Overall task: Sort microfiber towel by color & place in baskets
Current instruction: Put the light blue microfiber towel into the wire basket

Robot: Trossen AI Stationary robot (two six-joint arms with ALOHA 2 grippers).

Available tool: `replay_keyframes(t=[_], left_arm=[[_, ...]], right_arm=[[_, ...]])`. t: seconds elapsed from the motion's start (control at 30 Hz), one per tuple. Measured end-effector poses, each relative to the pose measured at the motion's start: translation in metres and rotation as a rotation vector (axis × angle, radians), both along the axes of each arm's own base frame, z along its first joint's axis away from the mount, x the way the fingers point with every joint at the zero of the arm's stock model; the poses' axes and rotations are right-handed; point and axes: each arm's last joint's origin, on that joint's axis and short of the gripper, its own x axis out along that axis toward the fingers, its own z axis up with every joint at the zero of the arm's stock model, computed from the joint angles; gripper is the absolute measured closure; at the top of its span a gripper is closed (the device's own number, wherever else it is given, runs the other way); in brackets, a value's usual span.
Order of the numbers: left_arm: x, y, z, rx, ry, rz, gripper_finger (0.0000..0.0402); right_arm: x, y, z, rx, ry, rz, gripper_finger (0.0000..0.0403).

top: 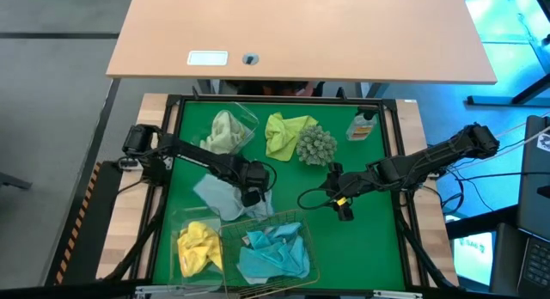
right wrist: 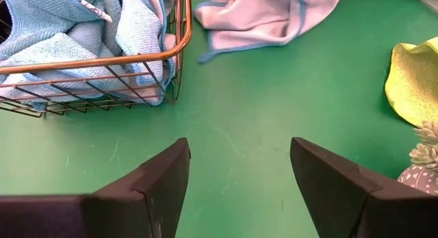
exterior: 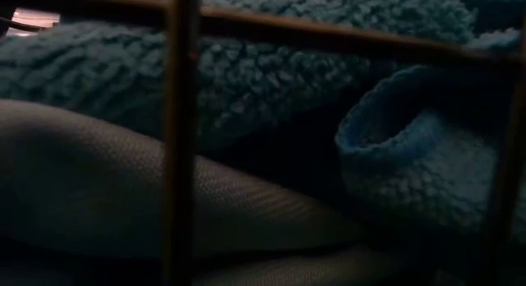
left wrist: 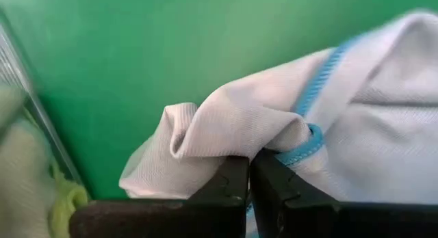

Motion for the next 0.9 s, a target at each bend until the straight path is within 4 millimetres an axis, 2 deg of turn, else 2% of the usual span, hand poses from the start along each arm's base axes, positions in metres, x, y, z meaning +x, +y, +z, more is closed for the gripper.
replay_keyframes(t=[0.17, 0.43, 0.73, 0.9], left_arm=[[0.007, -0.001, 0.019, -0.001, -0.071, -0.004, 0.0401], [0.024, -0.002, 0.063, 0.008, -0.227, -0.04, 0.0401], [0.046, -0.006, 0.127, 0.082, -0.416, -0.125, 0.0401], [0.051, -0.018, 0.165, 0.109, -0.523, -0.184, 0.0401]], right_arm=[[0.0, 0.0, 0.0, 0.0, 0.0, 0.0, 0.015], [0.0, 0.0, 0.0, 0.0, 0.0, 0.0, 0.015], [0.0, 0.0, 0.0, 0.0, 0.001, 0.0, 0.015], [0.0, 0.0, 0.0, 0.0, 0.001, 0.0, 0.015]])
